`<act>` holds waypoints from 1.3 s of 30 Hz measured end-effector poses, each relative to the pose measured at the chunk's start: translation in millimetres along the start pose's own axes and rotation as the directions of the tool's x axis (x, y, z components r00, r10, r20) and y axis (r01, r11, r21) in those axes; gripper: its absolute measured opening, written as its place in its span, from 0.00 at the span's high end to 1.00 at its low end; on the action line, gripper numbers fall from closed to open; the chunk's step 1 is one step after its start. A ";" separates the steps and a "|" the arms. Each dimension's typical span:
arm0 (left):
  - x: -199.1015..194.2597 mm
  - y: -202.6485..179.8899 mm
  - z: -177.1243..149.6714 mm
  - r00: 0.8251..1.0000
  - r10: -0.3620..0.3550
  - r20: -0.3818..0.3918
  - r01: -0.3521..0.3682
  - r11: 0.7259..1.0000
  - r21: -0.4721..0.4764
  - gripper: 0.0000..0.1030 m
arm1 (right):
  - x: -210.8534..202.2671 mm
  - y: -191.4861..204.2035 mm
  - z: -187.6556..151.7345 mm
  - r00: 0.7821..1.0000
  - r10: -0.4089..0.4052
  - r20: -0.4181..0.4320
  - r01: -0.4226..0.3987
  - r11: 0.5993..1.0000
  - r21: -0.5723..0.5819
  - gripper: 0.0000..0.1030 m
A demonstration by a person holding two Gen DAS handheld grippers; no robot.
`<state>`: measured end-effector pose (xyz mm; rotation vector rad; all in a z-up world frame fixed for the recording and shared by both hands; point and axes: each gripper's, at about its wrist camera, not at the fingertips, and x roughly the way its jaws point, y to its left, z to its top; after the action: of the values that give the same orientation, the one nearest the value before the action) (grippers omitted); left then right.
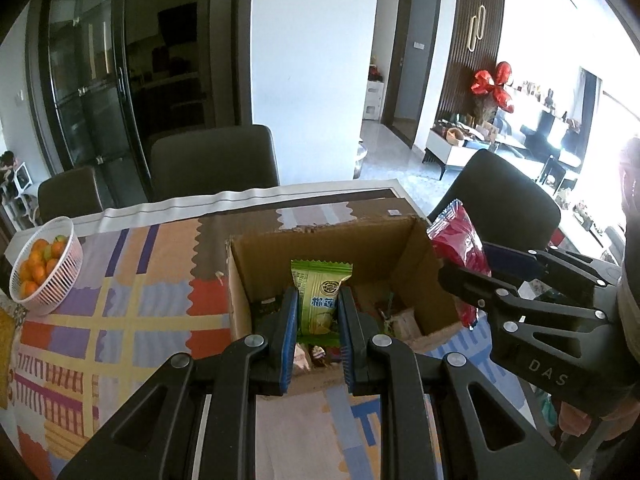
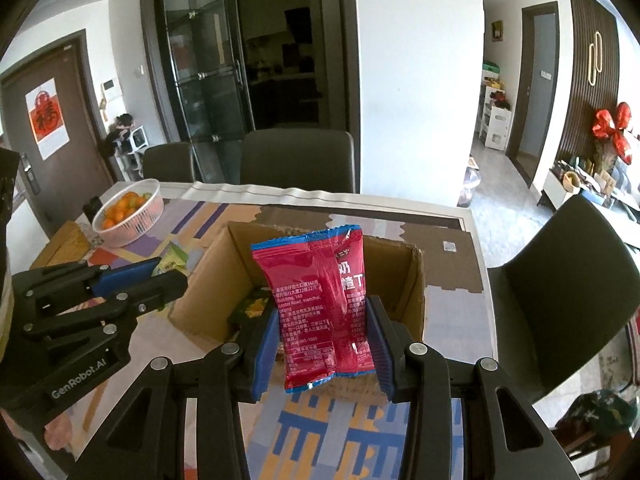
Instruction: Organize snacks
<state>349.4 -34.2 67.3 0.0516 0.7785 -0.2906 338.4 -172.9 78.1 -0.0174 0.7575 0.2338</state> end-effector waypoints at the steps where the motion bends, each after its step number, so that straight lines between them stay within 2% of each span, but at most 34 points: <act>1: 3.8 1.6 1.7 1.000 0.000 -0.005 0.000 1.000 -0.002 0.81 | 2.0 -0.9 1.3 1.000 -0.001 -0.002 0.001 1.000 0.000 0.59; 10: 43.7 10.0 12.0 0.998 0.012 -0.060 -0.013 1.000 -0.024 0.78 | 35.3 -8.4 6.8 0.998 -0.014 -0.056 0.015 1.000 0.006 0.59; 11: 47.4 10.1 12.0 0.998 0.020 -0.063 -0.021 1.000 -0.021 0.73 | 37.4 -8.9 6.9 0.998 -0.016 -0.059 0.017 1.000 0.005 0.59; 12: 50.3 10.5 11.2 0.997 0.027 -0.066 -0.028 0.999 -0.017 0.64 | 41.3 -9.9 7.1 0.998 -0.023 -0.063 0.023 1.000 0.005 0.59; 13: 51.5 10.6 11.1 0.997 0.033 -0.066 -0.034 0.999 -0.018 0.60 | 43.7 -10.4 7.7 0.998 -0.031 -0.062 0.032 0.999 0.004 0.58; 14: 52.2 11.4 9.4 0.997 0.044 -0.062 -0.045 0.999 -0.022 0.59 | 45.3 -11.0 8.1 0.997 -0.042 -0.062 0.042 0.999 0.003 0.56; 15: 52.6 12.0 8.6 0.997 0.049 -0.060 -0.051 0.998 -0.022 0.59 | 47.1 -11.8 7.6 0.996 -0.057 -0.064 0.057 0.998 0.003 0.47; 17: 51.0 12.6 4.5 0.996 0.066 -0.055 -0.067 0.998 -0.021 0.58 | 46.7 -13.2 5.7 0.995 -0.073 -0.063 0.074 0.997 0.008 0.41; 20: 42.6 11.9 -2.8 0.995 0.092 -0.033 -0.092 0.996 -0.011 0.54 | 42.2 -13.6 1.1 0.994 -0.102 -0.050 0.102 0.995 -0.002 0.41; 23: 30.6 10.8 -9.6 0.993 0.121 -0.001 -0.121 0.993 -0.014 0.49 | 34.1 -12.9 -5.6 0.992 -0.121 -0.034 0.121 0.993 0.001 0.33; 26: 13.8 8.4 -17.0 0.989 0.141 0.033 -0.141 0.990 -0.016 0.44 | 21.0 -11.6 -13.2 0.992 -0.124 -0.008 0.124 0.992 0.005 0.31; 33: -28.2 -2.0 -34.8 0.981 0.159 0.113 -0.158 0.987 -0.013 0.28 | -18.2 -8.9 -30.0 0.989 -0.131 0.068 0.129 0.991 0.032 0.23; 39: -61.2 -11.5 -54.5 0.975 0.151 0.163 -0.151 0.988 -0.011 0.20 | -50.8 -6.9 -48.1 0.982 -0.146 0.120 0.141 0.989 0.055 0.17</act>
<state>267.6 -22.3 72.0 0.0870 0.6073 -0.1483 271.6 -194.7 77.4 -0.0137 0.6345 0.0790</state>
